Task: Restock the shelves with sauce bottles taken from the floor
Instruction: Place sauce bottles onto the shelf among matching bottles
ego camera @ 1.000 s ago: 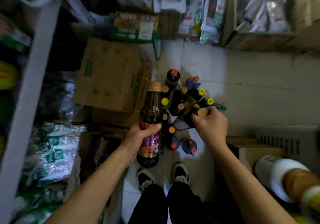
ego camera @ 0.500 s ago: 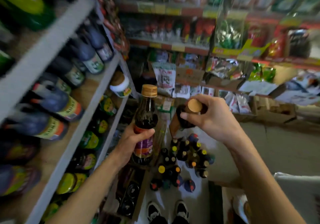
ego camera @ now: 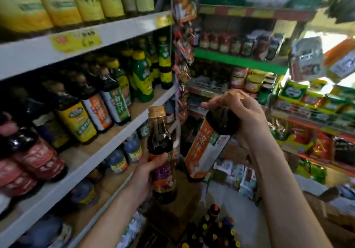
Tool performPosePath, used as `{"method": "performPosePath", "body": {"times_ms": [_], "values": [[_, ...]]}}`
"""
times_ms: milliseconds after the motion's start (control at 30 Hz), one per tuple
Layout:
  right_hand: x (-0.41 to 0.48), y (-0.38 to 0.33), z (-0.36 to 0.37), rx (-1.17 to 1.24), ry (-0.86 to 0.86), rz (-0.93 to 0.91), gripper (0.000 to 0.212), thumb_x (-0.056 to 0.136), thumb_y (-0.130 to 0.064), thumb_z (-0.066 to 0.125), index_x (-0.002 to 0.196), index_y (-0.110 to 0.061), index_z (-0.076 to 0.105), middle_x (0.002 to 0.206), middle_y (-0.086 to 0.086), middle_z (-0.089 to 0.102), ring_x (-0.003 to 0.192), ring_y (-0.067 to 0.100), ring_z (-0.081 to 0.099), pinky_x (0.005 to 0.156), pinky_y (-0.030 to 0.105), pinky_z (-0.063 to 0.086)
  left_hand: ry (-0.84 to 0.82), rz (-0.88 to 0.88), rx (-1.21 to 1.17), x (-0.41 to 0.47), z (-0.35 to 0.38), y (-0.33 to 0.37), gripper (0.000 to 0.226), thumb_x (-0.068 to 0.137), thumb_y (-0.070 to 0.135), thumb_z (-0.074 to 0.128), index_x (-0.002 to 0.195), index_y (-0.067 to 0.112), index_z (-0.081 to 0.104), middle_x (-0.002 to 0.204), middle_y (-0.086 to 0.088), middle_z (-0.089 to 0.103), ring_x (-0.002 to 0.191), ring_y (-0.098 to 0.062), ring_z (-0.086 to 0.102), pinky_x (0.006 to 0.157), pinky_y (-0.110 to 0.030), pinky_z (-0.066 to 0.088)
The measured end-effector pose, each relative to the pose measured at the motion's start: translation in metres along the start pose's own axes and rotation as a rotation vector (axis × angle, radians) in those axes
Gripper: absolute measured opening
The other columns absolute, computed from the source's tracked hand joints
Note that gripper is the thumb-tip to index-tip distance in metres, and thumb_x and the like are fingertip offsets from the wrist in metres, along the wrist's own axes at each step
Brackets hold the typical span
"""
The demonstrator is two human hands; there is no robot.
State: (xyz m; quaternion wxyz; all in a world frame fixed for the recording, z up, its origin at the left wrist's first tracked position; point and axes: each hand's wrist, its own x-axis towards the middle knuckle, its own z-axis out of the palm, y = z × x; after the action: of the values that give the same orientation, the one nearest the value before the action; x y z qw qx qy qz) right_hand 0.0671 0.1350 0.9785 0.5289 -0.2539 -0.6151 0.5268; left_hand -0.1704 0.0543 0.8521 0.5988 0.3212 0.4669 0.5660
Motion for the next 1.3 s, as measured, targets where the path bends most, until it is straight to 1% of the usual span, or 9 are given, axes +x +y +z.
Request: {"method": "performPosePath", "body": {"times_ms": [133,233,333,400,500,767,967,1133,1300], "values": [[0.017,0.007,0.025,0.298,-0.064,0.154,0.042,0.087,-0.051,0.061,0.083,-0.010,0.062,0.080,0.009,0.064,0.082,0.035,0.067,0.079,0.048,0.054,0.101,0.059,-0.005,-0.029,-0.001,0.021,0.070,0.049,0.038,0.089,0.107,0.004,0.067,0.088,-0.012,0.074,0.075,-0.027,0.073,0.059,-0.033,0.058],[0.027,0.012,0.041,0.543,-0.151,0.246,0.040,0.091,-0.048,0.055,0.081,-0.008,0.055,0.079,0.010,0.057,0.079,0.033,0.063,0.079,0.046,0.052,0.168,0.109,-0.021,-0.048,-0.003,0.039,0.055,0.050,0.037,0.086,0.096,0.010,0.075,0.093,-0.014,0.074,0.081,-0.028,0.072,0.072,-0.036,0.057],[0.038,0.012,0.061,0.670,-0.222,0.323,0.037,0.090,-0.047,0.051,0.084,-0.011,0.049,0.075,0.006,0.055,0.075,0.029,0.063,0.078,0.041,0.054,0.200,0.135,-0.039,-0.071,-0.008,0.061,0.032,0.064,0.033,0.078,0.089,0.013,0.078,0.091,-0.017,0.074,0.076,-0.028,0.072,0.069,-0.036,0.059],[0.043,0.010,0.077,0.695,-0.307,0.320,0.035,0.088,-0.046,0.053,0.085,-0.011,0.049,0.072,0.003,0.057,0.072,0.025,0.065,0.074,0.036,0.057,0.225,0.162,-0.027,-0.088,-0.012,0.074,0.028,0.069,0.034,0.074,0.087,0.014,0.079,0.090,-0.016,0.075,0.075,-0.027,0.072,0.068,-0.036,0.059],[0.044,0.006,0.102,0.718,-0.428,0.343,0.036,0.086,-0.047,0.058,0.082,-0.012,0.051,0.071,0.001,0.060,0.072,0.024,0.066,0.071,0.034,0.057,0.292,0.210,-0.023,-0.114,-0.016,0.084,0.044,0.062,0.042,0.080,0.092,0.010,0.077,0.093,-0.019,0.075,0.079,-0.030,0.073,0.068,-0.037,0.059],[0.029,0.000,0.170,0.769,-0.657,0.412,0.028,0.091,-0.039,0.054,0.077,-0.014,0.055,0.068,-0.001,0.056,0.069,0.020,0.064,0.067,0.031,0.056,0.504,0.295,0.001,-0.173,-0.022,0.091,0.040,0.063,0.058,0.077,0.082,0.023,0.079,0.086,-0.008,0.076,0.076,-0.021,0.074,0.063,-0.033,0.058],[0.011,0.004,0.224,0.812,-0.741,0.465,0.024,0.091,-0.034,0.055,0.079,-0.014,0.052,0.068,-0.001,0.055,0.070,0.020,0.064,0.068,0.032,0.056,0.648,0.352,0.035,-0.219,-0.040,0.103,0.069,0.056,0.061,0.082,0.103,0.012,0.070,0.090,-0.010,0.075,0.079,-0.024,0.073,0.067,-0.033,0.058],[-0.012,-0.007,0.272,0.886,-0.786,0.476,0.024,0.091,-0.033,0.051,0.074,-0.018,0.057,0.065,-0.003,0.054,0.067,0.018,0.063,0.067,0.030,0.055,0.637,0.354,0.076,-0.262,-0.063,0.122,0.039,0.070,0.052,0.074,0.085,0.017,0.078,0.083,-0.013,0.074,0.072,-0.028,0.073,0.063,-0.034,0.059],[-0.032,-0.016,0.304,0.896,-0.864,0.428,0.021,0.090,-0.034,0.062,0.078,-0.016,0.059,0.069,-0.002,0.057,0.072,0.019,0.064,0.072,0.033,0.056,0.635,0.349,0.112,-0.296,-0.083,0.131,0.044,0.064,0.054,0.079,0.090,0.018,0.076,0.092,-0.014,0.075,0.081,-0.028,0.073,0.066,-0.032,0.059]]}}
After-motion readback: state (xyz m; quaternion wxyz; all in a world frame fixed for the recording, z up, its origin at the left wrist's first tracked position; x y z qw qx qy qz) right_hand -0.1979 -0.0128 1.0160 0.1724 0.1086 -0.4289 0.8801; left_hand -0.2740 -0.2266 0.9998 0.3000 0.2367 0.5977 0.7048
